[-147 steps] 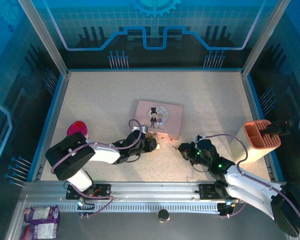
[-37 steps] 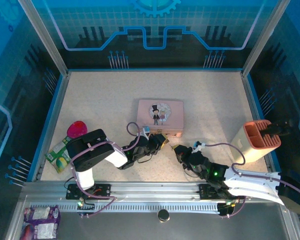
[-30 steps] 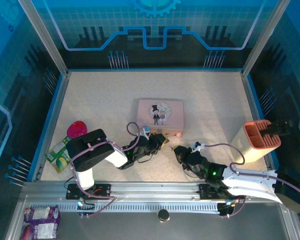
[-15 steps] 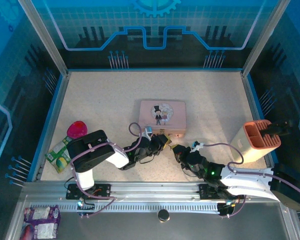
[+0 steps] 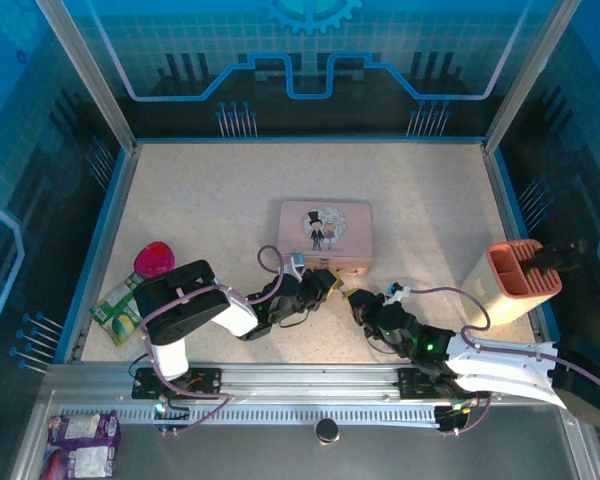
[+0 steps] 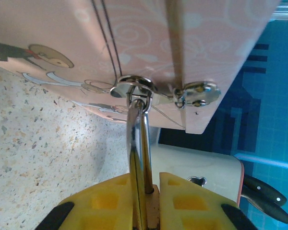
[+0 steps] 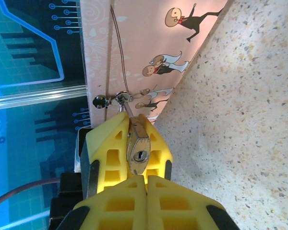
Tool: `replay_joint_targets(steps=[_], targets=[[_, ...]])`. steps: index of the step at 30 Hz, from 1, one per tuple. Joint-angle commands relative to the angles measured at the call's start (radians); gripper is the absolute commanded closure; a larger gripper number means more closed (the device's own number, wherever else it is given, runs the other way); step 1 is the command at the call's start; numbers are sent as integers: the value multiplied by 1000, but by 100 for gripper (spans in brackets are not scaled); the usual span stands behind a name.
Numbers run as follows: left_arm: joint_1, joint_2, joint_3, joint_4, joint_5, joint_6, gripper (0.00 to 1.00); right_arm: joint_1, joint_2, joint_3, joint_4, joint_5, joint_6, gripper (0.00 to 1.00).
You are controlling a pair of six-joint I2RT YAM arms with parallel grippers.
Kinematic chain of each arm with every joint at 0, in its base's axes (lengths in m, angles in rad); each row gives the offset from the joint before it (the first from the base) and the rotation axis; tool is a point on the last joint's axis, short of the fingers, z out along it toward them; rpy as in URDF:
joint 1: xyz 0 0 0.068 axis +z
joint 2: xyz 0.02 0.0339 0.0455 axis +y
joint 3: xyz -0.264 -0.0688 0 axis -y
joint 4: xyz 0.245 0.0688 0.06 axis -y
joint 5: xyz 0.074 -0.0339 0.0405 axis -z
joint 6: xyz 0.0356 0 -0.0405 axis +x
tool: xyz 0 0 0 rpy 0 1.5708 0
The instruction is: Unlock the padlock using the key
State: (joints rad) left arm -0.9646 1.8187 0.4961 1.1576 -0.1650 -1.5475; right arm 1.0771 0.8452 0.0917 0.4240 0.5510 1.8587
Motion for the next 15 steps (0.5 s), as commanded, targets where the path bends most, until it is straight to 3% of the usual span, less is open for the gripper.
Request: replay_joint_targets(steps=[1, 15], targets=[[-21, -30, 1, 170, -14, -5, 100, 4, 7, 2, -2, 62, 16, 100], [-37, -44, -2, 162, -22, -8, 100, 15, 8, 5, -2, 80, 8, 100]])
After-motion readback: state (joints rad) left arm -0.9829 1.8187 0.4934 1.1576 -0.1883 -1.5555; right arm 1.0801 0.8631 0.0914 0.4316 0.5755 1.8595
